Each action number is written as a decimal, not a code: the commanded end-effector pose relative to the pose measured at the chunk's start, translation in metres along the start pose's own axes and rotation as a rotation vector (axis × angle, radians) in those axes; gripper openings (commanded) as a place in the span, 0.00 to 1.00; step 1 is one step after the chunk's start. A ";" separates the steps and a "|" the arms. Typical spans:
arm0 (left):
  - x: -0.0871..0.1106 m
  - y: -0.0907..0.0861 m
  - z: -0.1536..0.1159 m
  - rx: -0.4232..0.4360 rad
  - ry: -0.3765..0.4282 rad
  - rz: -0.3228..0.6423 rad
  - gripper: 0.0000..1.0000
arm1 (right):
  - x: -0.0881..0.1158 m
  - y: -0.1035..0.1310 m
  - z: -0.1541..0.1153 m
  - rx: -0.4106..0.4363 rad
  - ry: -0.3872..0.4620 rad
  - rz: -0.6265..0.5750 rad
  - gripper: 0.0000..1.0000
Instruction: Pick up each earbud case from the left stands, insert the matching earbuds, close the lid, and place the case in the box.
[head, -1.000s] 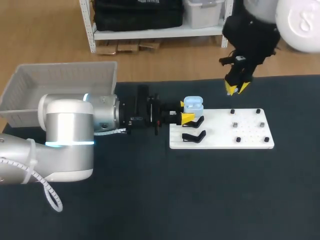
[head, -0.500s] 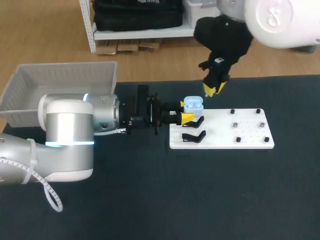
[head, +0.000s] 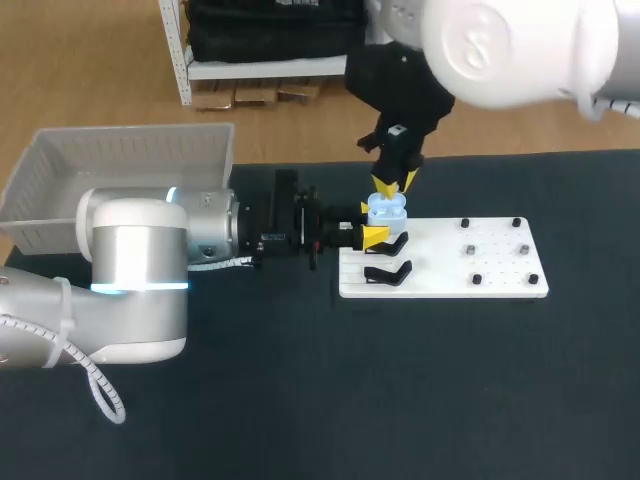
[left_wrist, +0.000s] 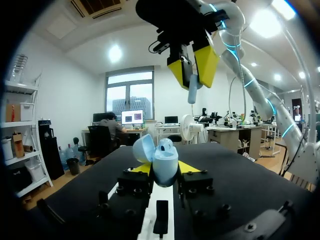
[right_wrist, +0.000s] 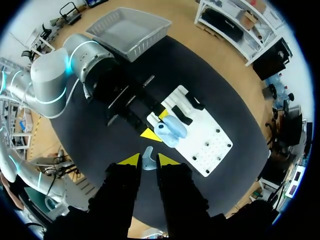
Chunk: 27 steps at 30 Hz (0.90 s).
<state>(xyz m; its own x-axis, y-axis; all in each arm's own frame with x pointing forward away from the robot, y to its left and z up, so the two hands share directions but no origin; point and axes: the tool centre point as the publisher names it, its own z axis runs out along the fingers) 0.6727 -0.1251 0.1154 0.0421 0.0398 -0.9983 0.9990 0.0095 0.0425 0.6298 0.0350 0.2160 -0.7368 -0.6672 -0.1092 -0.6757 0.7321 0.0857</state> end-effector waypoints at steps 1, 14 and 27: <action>0.001 0.000 0.000 -0.002 -0.003 0.002 0.00 | -0.001 -0.002 -0.001 -0.004 0.004 0.001 0.00; 0.001 0.000 0.000 -0.002 -0.003 0.002 0.00 | -0.005 -0.002 0.003 0.010 0.013 -0.006 0.00; 0.001 0.000 0.000 -0.002 -0.003 0.002 0.00 | -0.016 -0.007 0.022 0.050 0.046 -0.011 0.00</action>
<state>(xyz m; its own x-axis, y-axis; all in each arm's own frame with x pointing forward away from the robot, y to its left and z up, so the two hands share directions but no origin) 0.6727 -0.1251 0.1154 0.0421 0.0398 -0.9983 0.9990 0.0095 0.0425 0.6433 0.0405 0.1965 -0.7284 -0.6815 -0.0711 -0.6847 0.7278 0.0379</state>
